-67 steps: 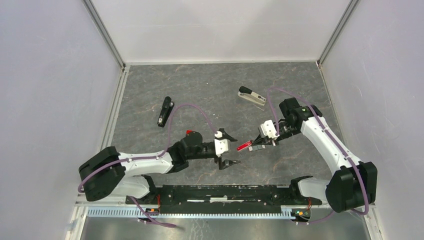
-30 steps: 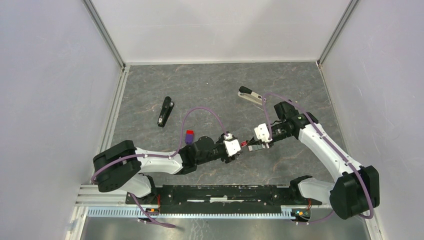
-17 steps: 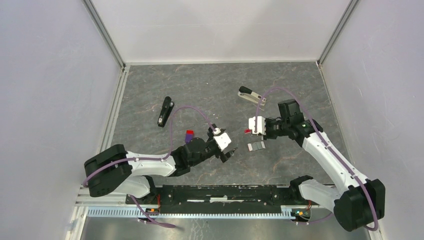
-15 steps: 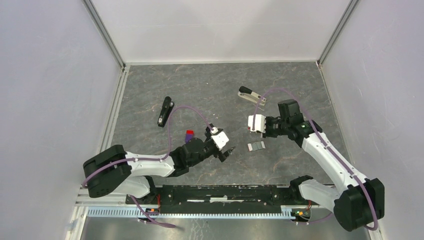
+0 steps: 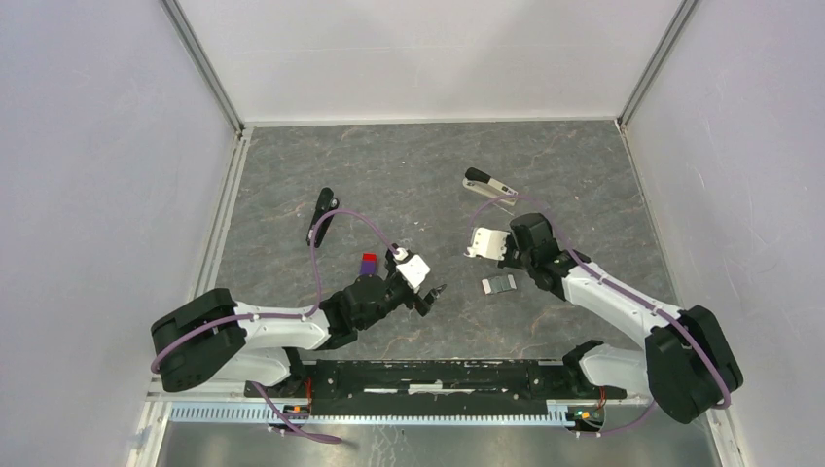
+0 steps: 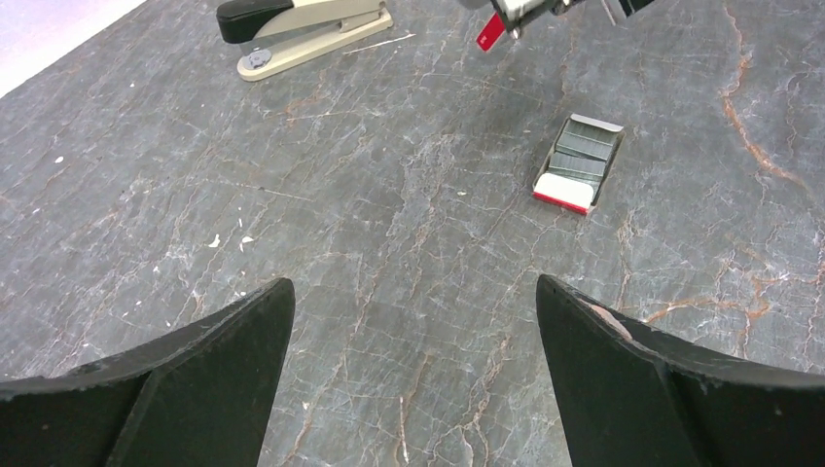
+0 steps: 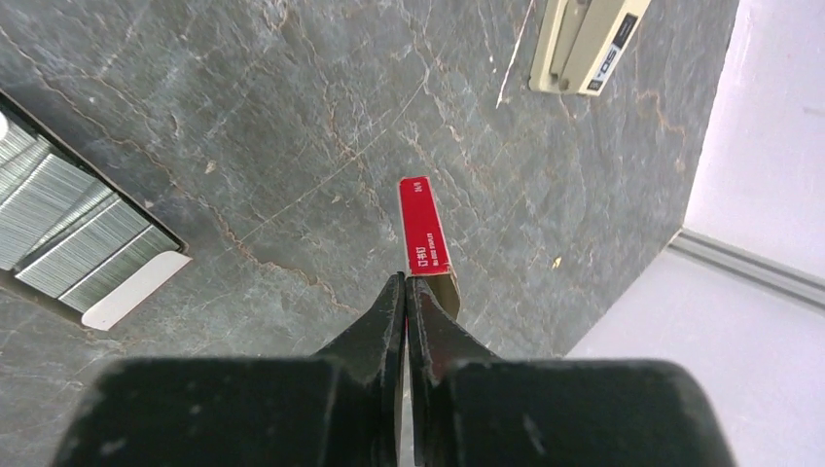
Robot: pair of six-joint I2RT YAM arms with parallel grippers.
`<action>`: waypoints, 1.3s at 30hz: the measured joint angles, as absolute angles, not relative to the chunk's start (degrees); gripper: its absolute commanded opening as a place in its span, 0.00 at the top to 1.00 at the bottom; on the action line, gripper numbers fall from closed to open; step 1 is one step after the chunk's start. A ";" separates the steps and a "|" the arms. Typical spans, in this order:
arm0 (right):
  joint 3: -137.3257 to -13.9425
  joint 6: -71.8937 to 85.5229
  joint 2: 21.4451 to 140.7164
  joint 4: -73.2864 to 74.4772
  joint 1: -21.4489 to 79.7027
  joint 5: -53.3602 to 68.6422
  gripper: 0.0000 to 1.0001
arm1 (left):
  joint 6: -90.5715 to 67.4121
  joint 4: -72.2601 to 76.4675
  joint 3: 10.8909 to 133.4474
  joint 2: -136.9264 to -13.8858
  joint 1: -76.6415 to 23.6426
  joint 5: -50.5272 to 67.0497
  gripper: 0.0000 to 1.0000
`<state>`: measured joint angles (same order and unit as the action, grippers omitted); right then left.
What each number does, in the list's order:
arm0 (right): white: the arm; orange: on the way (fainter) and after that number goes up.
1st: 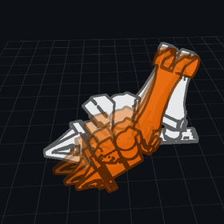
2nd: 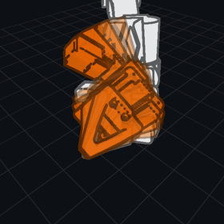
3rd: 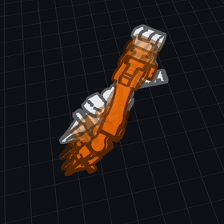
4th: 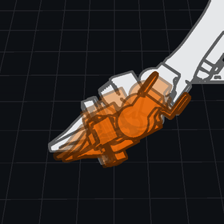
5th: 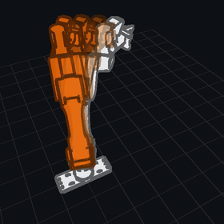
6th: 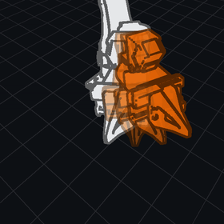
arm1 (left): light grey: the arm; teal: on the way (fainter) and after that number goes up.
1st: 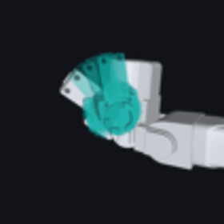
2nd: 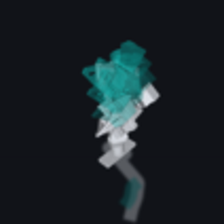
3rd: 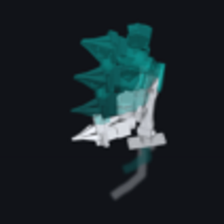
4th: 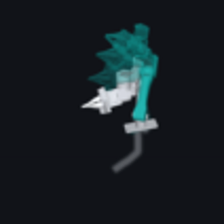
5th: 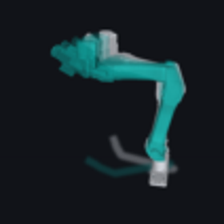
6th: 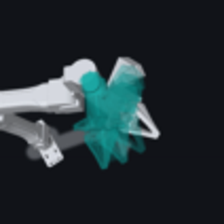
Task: Unload the staples from the stapler
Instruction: Place the shell at the center of the board.
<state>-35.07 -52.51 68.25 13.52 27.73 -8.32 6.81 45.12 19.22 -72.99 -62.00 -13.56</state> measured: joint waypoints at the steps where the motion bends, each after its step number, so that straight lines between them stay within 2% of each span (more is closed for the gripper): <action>1: -34.39 -52.25 68.64 12.56 28.51 -10.22 0.92 | 6.74 45.15 19.09 -72.90 -61.98 -13.58 0.00; 6: -32.10 -51.42 69.34 9.56 31.35 -15.29 0.88 | 6.52 45.21 18.31 -72.47 -61.78 -13.69 0.00; 13: -30.17 -50.37 70.04 9.15 33.65 -16.08 0.84 | 6.39 45.58 17.69 -71.64 -61.56 -13.72 0.00; 19: -30.13 -49.15 67.92 12.19 34.20 -12.21 0.70 | 6.37 45.63 17.37 -70.70 -61.47 -13.80 0.00; 29: -32.10 -48.66 60.18 21.91 33.98 0.75 0.65 | 5.26 45.54 17.39 -70.22 -61.39 -13.47 0.00; 32: -33.65 -47.44 59.27 23.05 29.67 6.15 0.63 | 2.79 44.47 17.78 -70.22 -60.88 -12.29 0.00; 39: -37.52 -43.31 64.18 22.44 8.16 20.69 0.51 | -7.03 43.07 19.81 -71.16 -58.30 -8.21 0.00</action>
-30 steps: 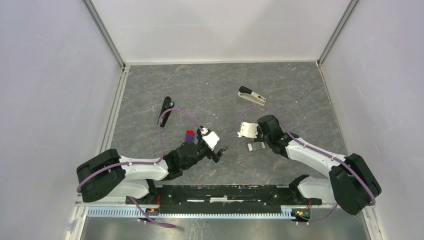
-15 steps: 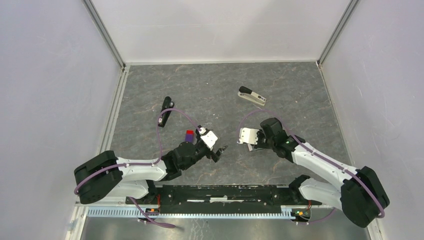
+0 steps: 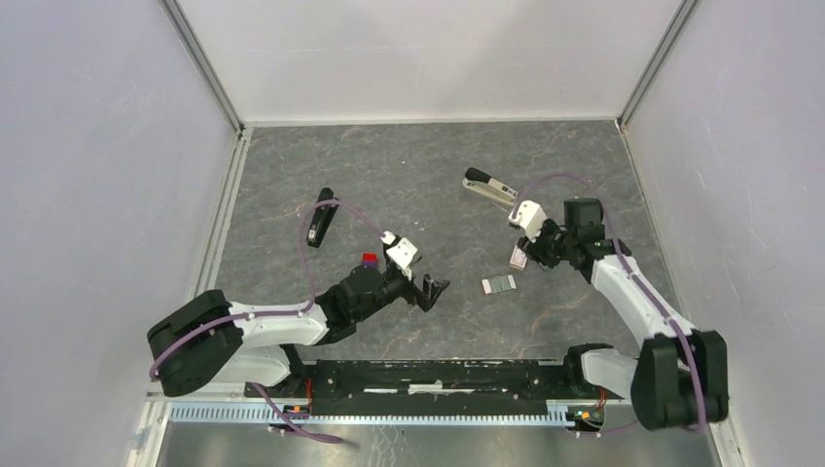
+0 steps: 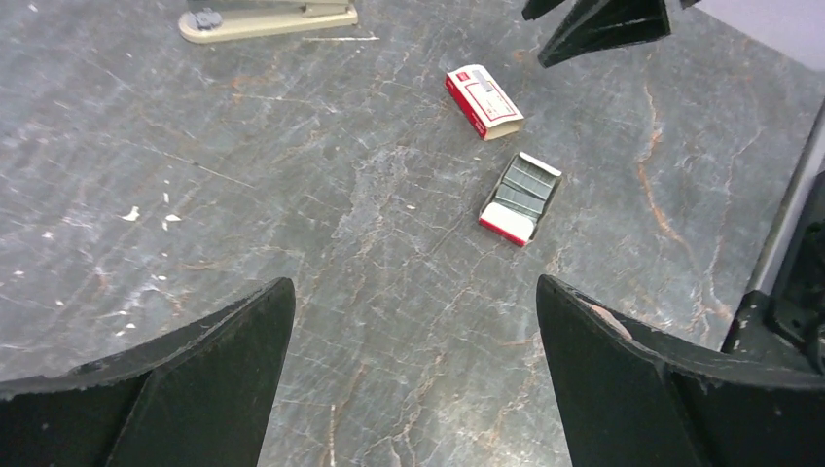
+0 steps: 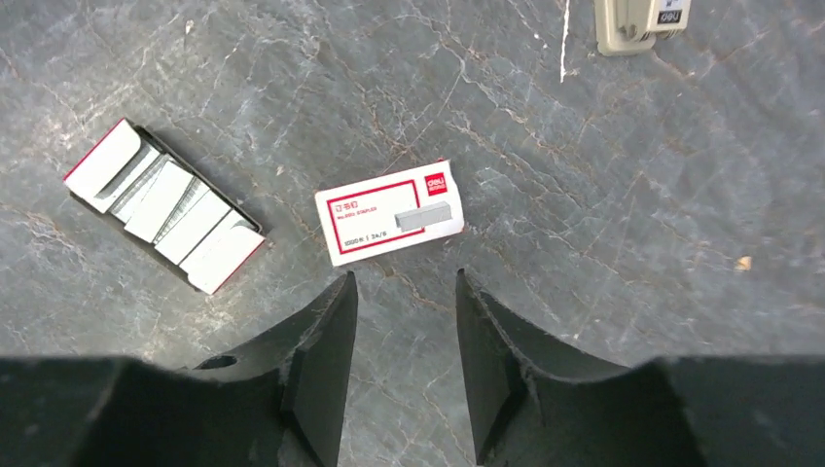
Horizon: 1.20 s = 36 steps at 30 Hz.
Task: Unload the staples from the stapler
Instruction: Place the shell at the center of the board.
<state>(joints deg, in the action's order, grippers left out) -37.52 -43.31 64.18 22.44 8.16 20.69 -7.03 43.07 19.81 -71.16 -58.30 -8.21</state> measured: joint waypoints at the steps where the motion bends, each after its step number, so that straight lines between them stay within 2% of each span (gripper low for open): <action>1: -38.22 -42.74 65.76 22.46 6.28 22.55 0.49 | -8.19 43.20 20.10 -71.77 -58.00 -7.35 0.00; 7: -50.83 -40.34 83.20 25.67 -6.74 37.39 0.49 | -16.10 43.57 24.60 -80.14 -57.28 -2.63 0.04; 14: -59.09 -37.28 96.12 26.79 -9.45 44.86 0.41 | -19.51 44.71 25.06 -83.79 -57.21 -1.21 0.04; 20: -61.12 -35.07 99.88 26.41 -8.14 44.18 0.36 | -19.55 44.77 27.16 -85.43 -56.58 -0.91 0.04; 36: -65.34 -38.17 104.84 27.20 -2.94 36.42 0.37 | -19.70 44.84 30.81 -88.95 -54.24 1.87 0.04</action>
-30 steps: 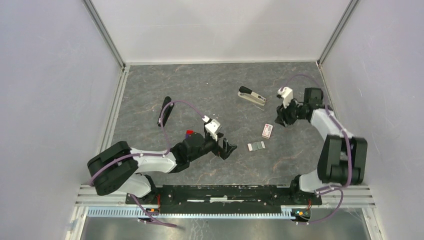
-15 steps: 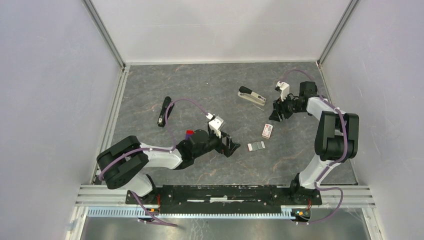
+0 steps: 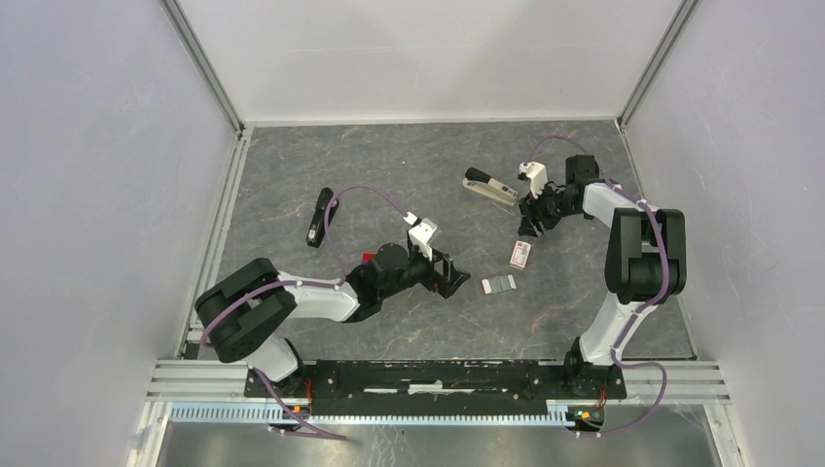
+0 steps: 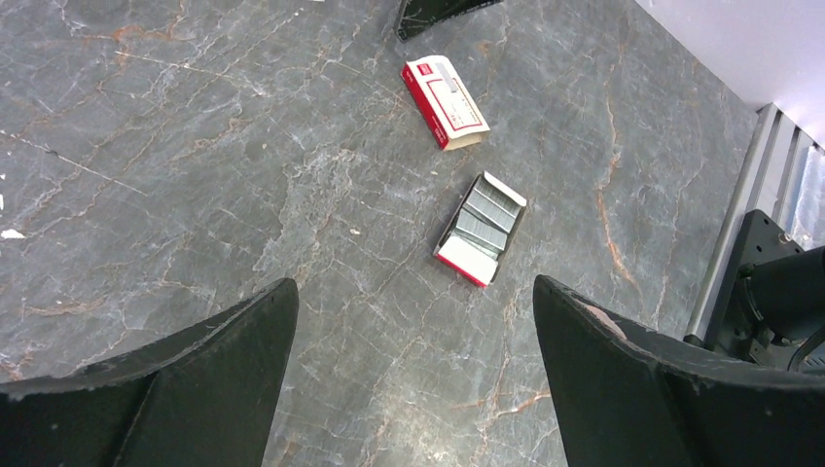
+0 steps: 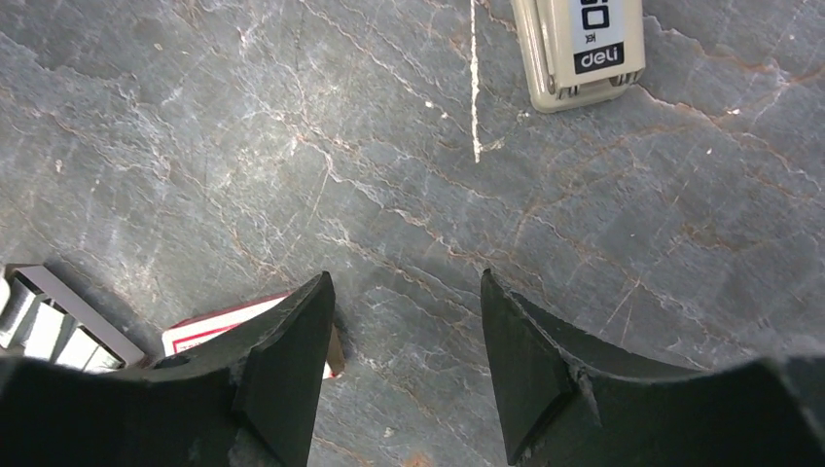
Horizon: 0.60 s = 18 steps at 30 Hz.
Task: Unload the staples from the stapler
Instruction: Place the shell at the center of the board.
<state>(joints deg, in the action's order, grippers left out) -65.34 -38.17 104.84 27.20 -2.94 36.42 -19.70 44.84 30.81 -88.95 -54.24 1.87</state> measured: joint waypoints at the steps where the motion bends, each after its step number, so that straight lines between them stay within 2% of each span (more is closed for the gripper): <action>1: -65.32 -38.54 104.84 27.29 -2.94 35.92 0.37 | -19.70 44.80 31.05 -89.03 -54.04 2.09 0.04; 18: -56.51 -40.84 97.71 27.03 -5.21 33.39 0.41 | -19.70 42.30 33.61 -90.02 -52.29 4.49 0.05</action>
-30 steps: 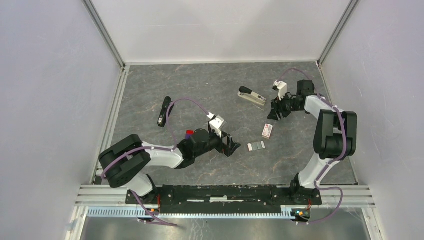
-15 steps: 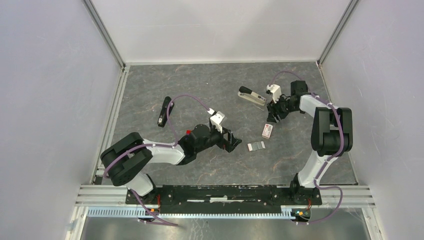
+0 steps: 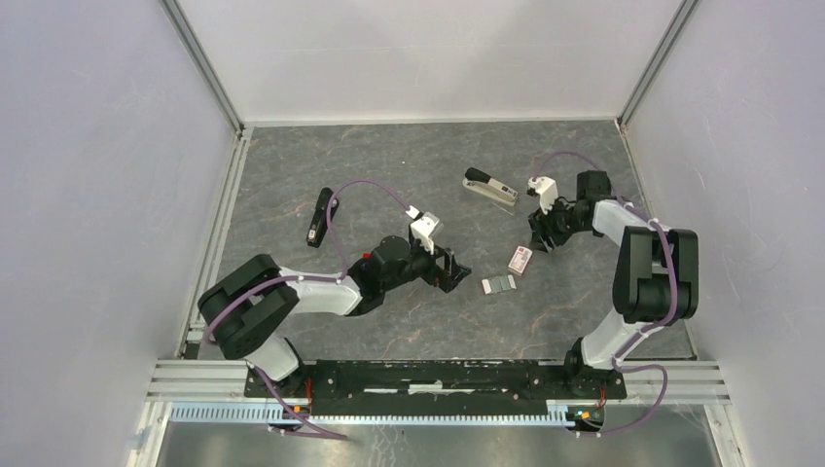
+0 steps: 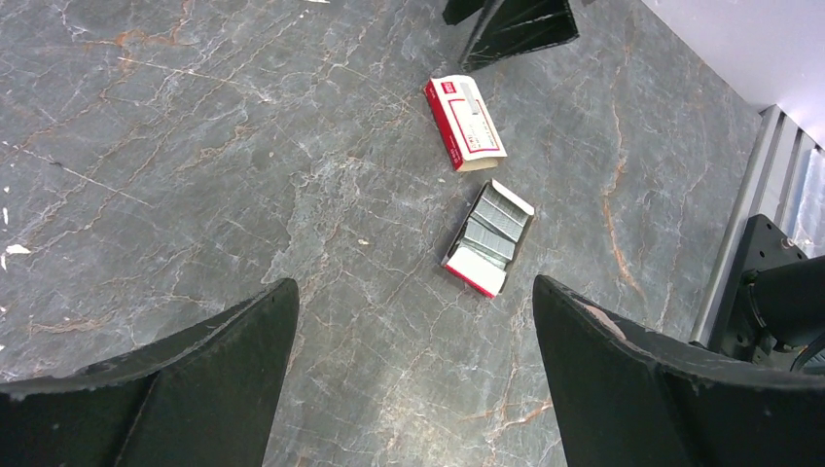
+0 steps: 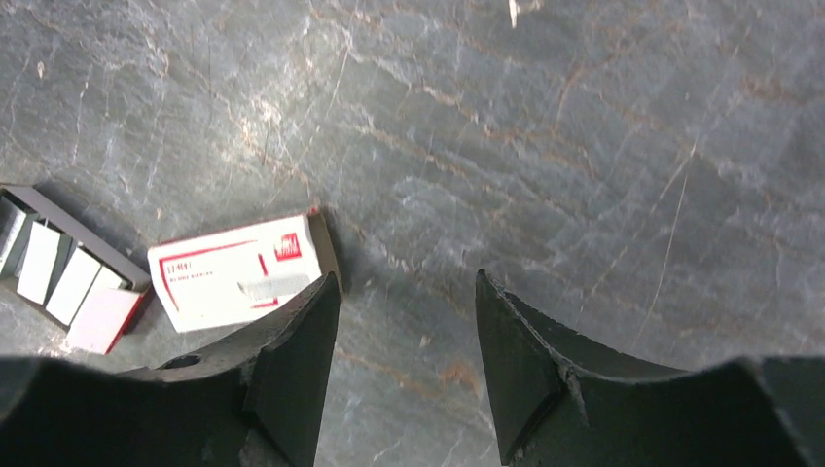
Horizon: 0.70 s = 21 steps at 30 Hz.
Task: Unload the staples from the stapler
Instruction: Place the shell at the center of the board, then adjust the shell at the center of the board.
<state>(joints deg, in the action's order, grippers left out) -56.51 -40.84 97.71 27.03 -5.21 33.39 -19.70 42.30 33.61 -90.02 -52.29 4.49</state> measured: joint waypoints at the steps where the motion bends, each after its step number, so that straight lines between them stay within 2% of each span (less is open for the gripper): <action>1: -55.75 -40.84 96.90 26.96 -5.74 33.41 0.40 | -19.70 42.22 33.82 -90.28 -52.16 4.69 0.05; 9: -49.93 -42.11 92.31 27.18 -7.40 34.72 0.41 | -20.08 42.11 35.14 -92.31 -51.81 6.42 0.07; 14: -48.73 -43.46 88.64 28.45 -8.34 36.93 0.29 | -21.34 42.59 35.35 -94.43 -51.94 7.88 0.05; 17: -51.18 -45.89 86.85 30.68 -9.19 39.79 0.29 | -21.21 44.49 35.24 -95.74 -52.53 8.71 0.05; 21: -59.00 -47.83 90.35 32.67 -7.92 42.48 0.33 | -21.23 47.51 34.41 -96.64 -53.10 9.41 0.06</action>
